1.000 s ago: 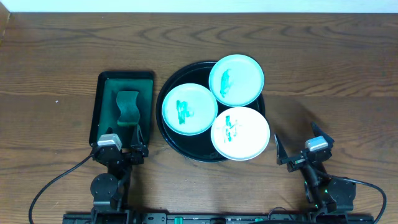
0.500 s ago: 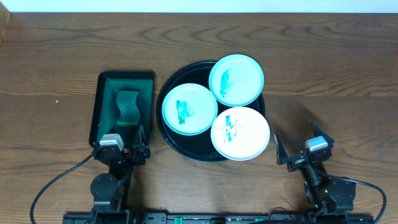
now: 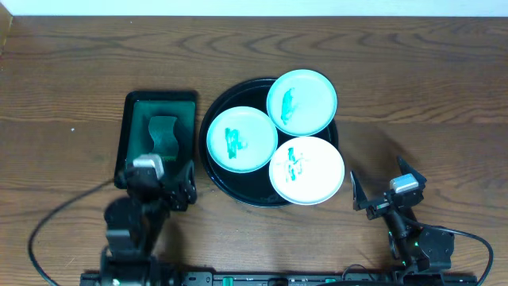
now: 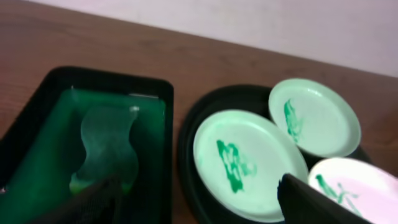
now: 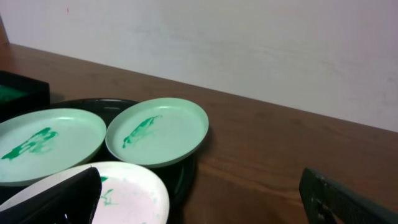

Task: Clean dirty plates on tray and stack at the side

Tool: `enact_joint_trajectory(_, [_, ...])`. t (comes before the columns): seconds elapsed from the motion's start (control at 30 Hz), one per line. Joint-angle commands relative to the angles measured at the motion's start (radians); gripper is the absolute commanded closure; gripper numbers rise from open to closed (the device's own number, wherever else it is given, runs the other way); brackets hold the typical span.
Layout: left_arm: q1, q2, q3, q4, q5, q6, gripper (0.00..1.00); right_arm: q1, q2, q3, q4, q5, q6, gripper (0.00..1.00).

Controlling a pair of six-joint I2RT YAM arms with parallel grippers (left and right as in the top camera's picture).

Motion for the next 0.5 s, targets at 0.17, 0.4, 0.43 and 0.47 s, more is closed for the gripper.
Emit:
enact_joint_trajectory(0.17, [-0.009,0.527,0.541,-0.403,0.025,0.006,0.2,-0.022,-0.003,-0.001,-0.005,0.006,-0.014,0.01])
enact_joint_trajectory(0.4, [-0.035,0.855,0.98,-0.882,0.024,0.006,0.2,-0.022,-0.003,-0.001,-0.005,0.006,-0.013,0.01])
enact_joint_trajectory(0.43, [-0.035,0.887,1.023,-0.931,0.024,0.006,0.2,-0.022,-0.003,-0.001,-0.005,0.006,-0.014,0.01])
enact_joint_trajectory(0.47, [-0.035,0.912,1.055,-0.964,0.025,0.006,0.2,-0.022,-0.003,-0.001,-0.005,0.006,-0.014,0.01])
